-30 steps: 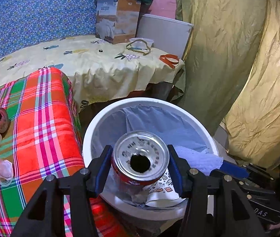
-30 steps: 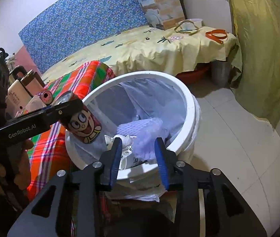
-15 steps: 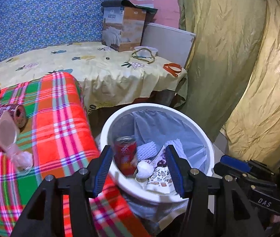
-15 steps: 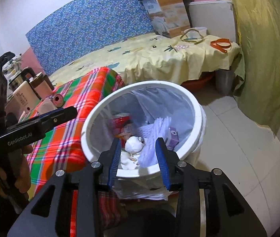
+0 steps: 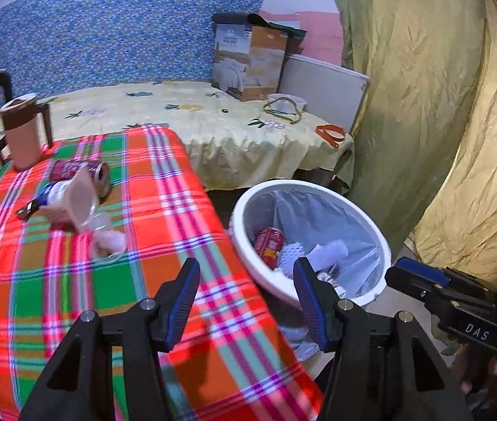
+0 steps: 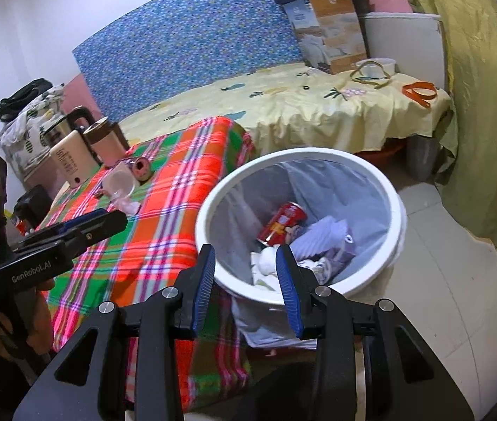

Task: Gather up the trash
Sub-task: 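Move both open tools back over the remaining trash on the cloth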

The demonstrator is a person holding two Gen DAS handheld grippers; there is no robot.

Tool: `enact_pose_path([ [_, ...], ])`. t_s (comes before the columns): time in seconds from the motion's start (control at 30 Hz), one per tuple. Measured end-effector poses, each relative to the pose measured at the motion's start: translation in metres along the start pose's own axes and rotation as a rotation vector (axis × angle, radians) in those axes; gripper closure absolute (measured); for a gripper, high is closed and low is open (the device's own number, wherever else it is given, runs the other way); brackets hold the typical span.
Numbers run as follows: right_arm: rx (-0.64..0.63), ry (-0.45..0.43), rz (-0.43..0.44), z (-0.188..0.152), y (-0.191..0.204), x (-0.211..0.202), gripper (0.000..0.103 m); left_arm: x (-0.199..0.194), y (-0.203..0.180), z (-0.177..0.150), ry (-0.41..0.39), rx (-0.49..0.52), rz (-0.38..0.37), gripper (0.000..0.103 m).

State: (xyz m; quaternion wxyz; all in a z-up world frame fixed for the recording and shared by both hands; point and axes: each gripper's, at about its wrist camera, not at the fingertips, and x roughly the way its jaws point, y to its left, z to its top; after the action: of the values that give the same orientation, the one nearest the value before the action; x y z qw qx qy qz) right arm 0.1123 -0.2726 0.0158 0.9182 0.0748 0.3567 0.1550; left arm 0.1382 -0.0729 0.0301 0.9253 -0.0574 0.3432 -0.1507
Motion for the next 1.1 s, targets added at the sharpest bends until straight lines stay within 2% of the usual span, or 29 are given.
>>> enact_pose_path([
  [0.53,-0.060,0.030,0.091,-0.007,0.036,0.008,0.064,-0.027,0.048,-0.033,0.006,-0.090,0.085,0.046],
  [0.93,-0.103,0.050,0.134,-0.008,0.063,0.019,0.060,-0.038,0.078,-0.043,0.001,-0.140,0.149,0.046],
  [1.1,-0.124,0.088,0.148,-0.009,0.073,0.029,0.060,-0.041,0.091,-0.045,0.002,-0.164,0.169,0.046],
])
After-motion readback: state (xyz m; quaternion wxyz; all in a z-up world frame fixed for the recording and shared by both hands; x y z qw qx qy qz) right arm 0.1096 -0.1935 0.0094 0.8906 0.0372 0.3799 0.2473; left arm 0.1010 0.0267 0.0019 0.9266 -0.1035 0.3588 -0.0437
